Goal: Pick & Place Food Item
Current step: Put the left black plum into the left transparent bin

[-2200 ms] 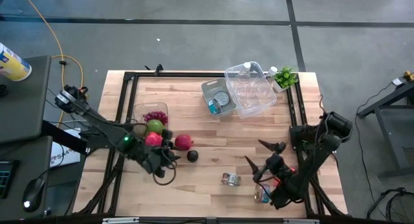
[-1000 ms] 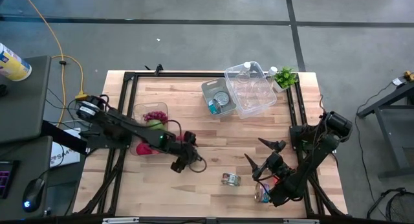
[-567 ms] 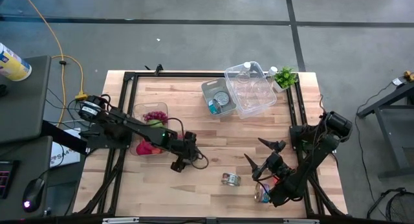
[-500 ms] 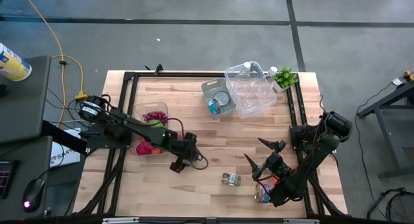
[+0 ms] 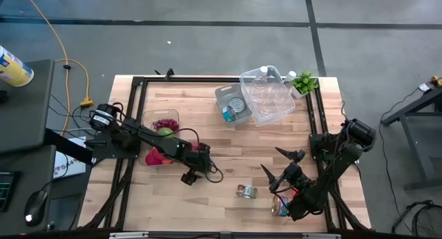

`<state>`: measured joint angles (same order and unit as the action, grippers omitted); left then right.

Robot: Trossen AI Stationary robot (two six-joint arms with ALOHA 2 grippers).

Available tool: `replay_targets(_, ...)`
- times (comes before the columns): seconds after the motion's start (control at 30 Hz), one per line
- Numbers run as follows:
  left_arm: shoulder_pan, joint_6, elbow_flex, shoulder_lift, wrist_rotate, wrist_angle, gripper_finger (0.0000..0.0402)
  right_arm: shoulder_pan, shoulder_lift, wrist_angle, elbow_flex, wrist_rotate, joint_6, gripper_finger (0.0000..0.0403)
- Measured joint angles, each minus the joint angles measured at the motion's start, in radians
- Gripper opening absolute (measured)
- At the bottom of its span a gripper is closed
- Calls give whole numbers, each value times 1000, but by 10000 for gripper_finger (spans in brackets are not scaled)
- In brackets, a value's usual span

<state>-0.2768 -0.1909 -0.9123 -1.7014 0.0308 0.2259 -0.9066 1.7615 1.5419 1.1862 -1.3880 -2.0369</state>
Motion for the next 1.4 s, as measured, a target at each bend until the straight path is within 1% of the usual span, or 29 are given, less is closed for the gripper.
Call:
replay_targets(0.1, 0, -1, 0, 0, 0, 1, 377, 0, 0, 0, 0, 0, 0, 396)
replay_targets(0.27, 2, -3, 0, 0, -7, 2, 356, 0, 0, 0, 0, 0, 0, 396)
replay_targets(0.73, 4, -4, 0, 0, -8, 1, 244, 0, 0, -1, 0, 0, 2, 396)
replay_targets(0.83, 4, 1, -5, 0, -24, -1, 235, 0, 0, -1, 0, 0, 3, 396)
replay_targets(0.9, 2, 1, -28, 0, -53, 0, 234, 0, 0, -1, 0, 0, 3, 396)
replay_targets(0.97, -5, -8, -53, 12, -60, 12, 233, 0, 0, -1, 0, 0, 3, 396)
replay_targets(1.13, -19, -8, -121, 99, -7, 158, 232, 0, 0, -12, 0, 1, 23, 396)
replay_targets(1.33, -27, 118, -155, 267, 30, 311, 231, 0, 0, -17, 0, 11, 26, 396)
replay_targets(1.4, -35, 164, -156, 327, 80, 378, 231, 0, 0, -17, 0, 11, 26, 396)
